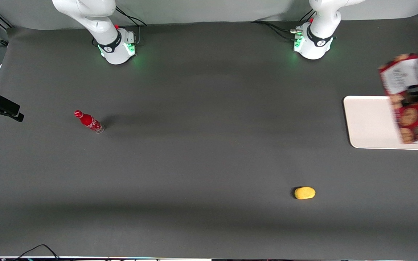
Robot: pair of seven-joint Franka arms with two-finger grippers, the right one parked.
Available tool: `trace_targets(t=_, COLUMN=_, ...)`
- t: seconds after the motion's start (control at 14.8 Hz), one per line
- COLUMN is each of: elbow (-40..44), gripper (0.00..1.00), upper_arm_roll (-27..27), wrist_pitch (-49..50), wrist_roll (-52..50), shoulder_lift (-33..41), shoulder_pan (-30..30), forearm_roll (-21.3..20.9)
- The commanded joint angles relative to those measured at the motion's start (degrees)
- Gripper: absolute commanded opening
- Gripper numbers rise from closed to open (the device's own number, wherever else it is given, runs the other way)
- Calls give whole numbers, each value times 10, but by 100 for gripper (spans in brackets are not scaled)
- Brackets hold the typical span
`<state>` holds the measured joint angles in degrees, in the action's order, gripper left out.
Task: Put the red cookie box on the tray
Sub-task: 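Lift the box and carry it toward the white tray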
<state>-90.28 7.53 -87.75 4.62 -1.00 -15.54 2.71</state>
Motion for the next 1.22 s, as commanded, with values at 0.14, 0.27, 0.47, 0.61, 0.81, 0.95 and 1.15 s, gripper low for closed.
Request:
trace_targets(t=0.14, elbow=18, gripper=0, upper_arm_roll=-38, wrist_pitch=-2, wrist_roll=170, shoulder_lift=-44, shoulder_pan=-118, forearm_roll=-19)
trace_targets(t=0.27, elbow=12, gripper=0, upper_arm_roll=-92, wrist_pitch=-30, wrist_roll=209, shoulder_lift=-72, shoulder_pan=-115, forearm_roll=-17)
trace_targets(t=0.47, elbow=-15, gripper=0, upper_arm_roll=-146, wrist_pitch=-96, wrist_roll=281, shoulder_lift=-104, shoulder_pan=-119, forearm_roll=-18)
trace_targets(t=0.61, elbow=-50, gripper=0, upper_arm_roll=-174, wrist_pitch=-153, wrist_roll=333, shoulder_lift=-116, shoulder_pan=-120, forearm_roll=-19)
trace_targets(t=0.81, elbow=-120, gripper=0, upper_arm_roll=-199, wrist_pitch=-270, wrist_roll=431, shoulder_lift=-125, shoulder_pan=-133, forearm_roll=-8)
trace_targets(t=0.95, elbow=-142, gripper=0, upper_arm_roll=-201, wrist_pitch=-313, wrist_roll=487, shoulder_lift=-146, shoulder_pan=-152, forearm_roll=21)
trace_targets(t=1.15, elbow=-144, gripper=0, upper_arm_roll=-202, wrist_pitch=-361, wrist_roll=549, shoulder_lift=-192, shoulder_pan=-172, forearm_roll=55)
